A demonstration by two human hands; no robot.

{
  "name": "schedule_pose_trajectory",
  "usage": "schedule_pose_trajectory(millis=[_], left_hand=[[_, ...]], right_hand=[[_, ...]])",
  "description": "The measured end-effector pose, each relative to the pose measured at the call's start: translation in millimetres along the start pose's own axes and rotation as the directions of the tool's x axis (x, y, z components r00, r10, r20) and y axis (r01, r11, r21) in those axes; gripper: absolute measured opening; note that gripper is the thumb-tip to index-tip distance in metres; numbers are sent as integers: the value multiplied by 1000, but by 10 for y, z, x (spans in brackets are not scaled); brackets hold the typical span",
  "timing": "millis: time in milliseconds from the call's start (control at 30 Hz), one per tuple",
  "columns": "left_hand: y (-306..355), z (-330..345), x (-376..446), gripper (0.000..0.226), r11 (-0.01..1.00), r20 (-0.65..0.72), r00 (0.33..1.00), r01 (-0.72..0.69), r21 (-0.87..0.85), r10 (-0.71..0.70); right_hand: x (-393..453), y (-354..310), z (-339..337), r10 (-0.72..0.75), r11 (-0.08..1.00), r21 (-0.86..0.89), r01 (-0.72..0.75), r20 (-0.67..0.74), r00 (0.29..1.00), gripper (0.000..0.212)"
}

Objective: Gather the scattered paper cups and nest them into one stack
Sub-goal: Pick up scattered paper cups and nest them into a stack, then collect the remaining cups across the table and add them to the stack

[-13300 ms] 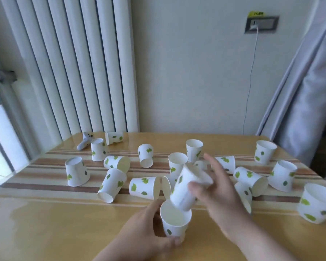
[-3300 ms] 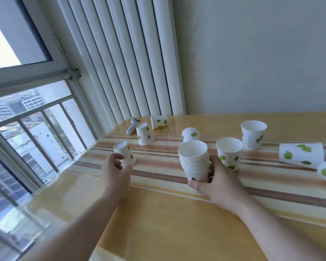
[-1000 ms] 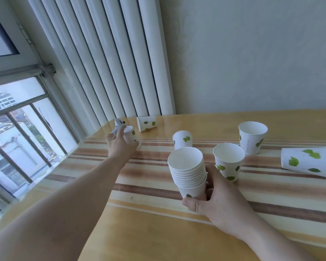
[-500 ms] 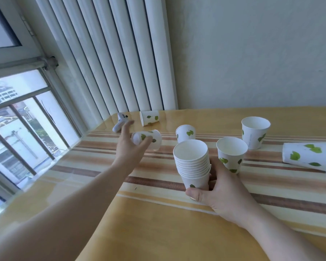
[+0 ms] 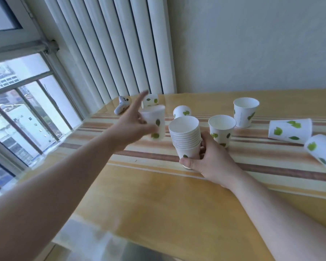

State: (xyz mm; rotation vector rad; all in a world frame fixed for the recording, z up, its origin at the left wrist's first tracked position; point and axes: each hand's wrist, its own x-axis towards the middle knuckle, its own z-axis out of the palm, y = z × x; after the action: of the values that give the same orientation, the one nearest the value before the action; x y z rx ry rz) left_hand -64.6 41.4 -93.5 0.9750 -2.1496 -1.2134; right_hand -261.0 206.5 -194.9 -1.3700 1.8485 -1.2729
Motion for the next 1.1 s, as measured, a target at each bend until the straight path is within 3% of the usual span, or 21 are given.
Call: schedule_pose_trajectory(millis=[67,133,200,400,533,667,733,800,900,1000,1100], left_hand=[[155,48,-38,117,944,-112,991,-106,-311,74],[307,126,-79,116,875,-156,979,-191,-445,135],[410,209,-137,117,875,-141,970,-238,-421,196],[337,484,-196,109,958,-40,958,-286,-7,285],[234,536,-184,112,968,-39,969,-246,-46,244],[81,546,-199,138,969,3,976,-217,-118,218],[-60,580,-224,140,981,22,987,-153,-116,156],[-200,646,-255,125,990,116,990,-70,-121,85],[-313,847,-280,65,995,270,959,-65,-74,82],[-380,1007,-287,41,993,169,984,-43,-114,62],[-465,1044,-290,50,988,-52,998,-52,-147,45]], right_hand=[[7,9,-2,-7,1000,5,7,1,1000,64],[10,16,-1,-11,1000,9,11,-2,1000,64],[12,13,2,-18,1000,9,18,-1,1000,62],[2,10,-1,-11,1000,27,11,7,1000,64],[4,8,-6,-11,999,39,10,16,1000,65],[4,-4,-6,-4,999,39,3,11,1000,68],[-3,-17,-15,0,999,41,-1,7,1000,65],[-16,-29,-17,-4,999,40,4,1,1000,63],[12,12,11,-62,997,-53,58,-69,996,54],[22,3,-29,-105,991,-87,103,-28,994,48],[-18,-40,-150,-153,964,-202,170,100,983,60]])
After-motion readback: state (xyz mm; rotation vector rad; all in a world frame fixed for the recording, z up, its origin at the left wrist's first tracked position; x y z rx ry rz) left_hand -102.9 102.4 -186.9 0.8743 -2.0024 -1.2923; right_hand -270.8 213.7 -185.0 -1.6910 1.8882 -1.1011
